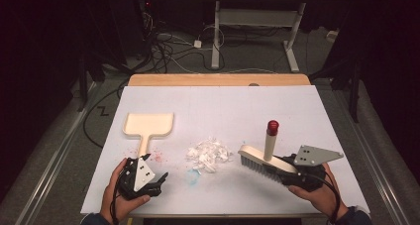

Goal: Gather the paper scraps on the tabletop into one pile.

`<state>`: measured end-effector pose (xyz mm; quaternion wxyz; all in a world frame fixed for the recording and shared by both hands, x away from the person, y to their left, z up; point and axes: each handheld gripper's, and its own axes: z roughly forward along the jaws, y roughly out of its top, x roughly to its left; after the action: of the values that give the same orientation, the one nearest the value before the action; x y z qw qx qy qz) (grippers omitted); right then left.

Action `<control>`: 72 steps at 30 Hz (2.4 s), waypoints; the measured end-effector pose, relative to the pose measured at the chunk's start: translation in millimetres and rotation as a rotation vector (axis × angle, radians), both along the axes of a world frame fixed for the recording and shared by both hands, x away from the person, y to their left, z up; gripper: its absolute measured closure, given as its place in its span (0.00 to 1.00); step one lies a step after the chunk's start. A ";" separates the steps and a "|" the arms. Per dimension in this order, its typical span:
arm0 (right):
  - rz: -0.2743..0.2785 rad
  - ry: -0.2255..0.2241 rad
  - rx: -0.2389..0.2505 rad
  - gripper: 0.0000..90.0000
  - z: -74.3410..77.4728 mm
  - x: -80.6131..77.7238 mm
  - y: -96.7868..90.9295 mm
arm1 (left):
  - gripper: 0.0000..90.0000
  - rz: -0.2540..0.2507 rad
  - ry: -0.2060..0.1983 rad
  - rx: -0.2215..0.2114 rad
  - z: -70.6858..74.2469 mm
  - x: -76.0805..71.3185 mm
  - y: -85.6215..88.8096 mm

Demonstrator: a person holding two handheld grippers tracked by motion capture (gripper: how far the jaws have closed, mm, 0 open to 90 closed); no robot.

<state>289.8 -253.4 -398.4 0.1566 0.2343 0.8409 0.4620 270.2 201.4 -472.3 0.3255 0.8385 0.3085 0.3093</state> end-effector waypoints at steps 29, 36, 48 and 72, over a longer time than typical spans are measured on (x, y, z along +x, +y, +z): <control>-0.153 0.393 -0.058 0.66 -28.8 47.3 -66.5 | 0.21 -0.022 0.019 0.031 -2.5 1.7 -7.8; -0.167 0.432 -0.127 0.59 -31.8 82.6 -70.7 | 0.21 -0.031 0.027 0.037 -3.5 2.6 -9.8; -0.185 0.262 -0.370 0.57 -15.4 113.1 -65.9 | 0.21 -0.051 0.041 0.046 -5.5 3.4 -12.4; -0.388 -0.244 -0.015 0.26 -19.6 20.0 -51.6 | 0.21 -0.042 0.020 0.013 -1.0 2.3 -9.2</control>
<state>309.8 -305.0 -418.0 0.3447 0.3330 0.7584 0.4418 272.5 192.1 -473.3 0.3235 0.8499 0.2922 0.2961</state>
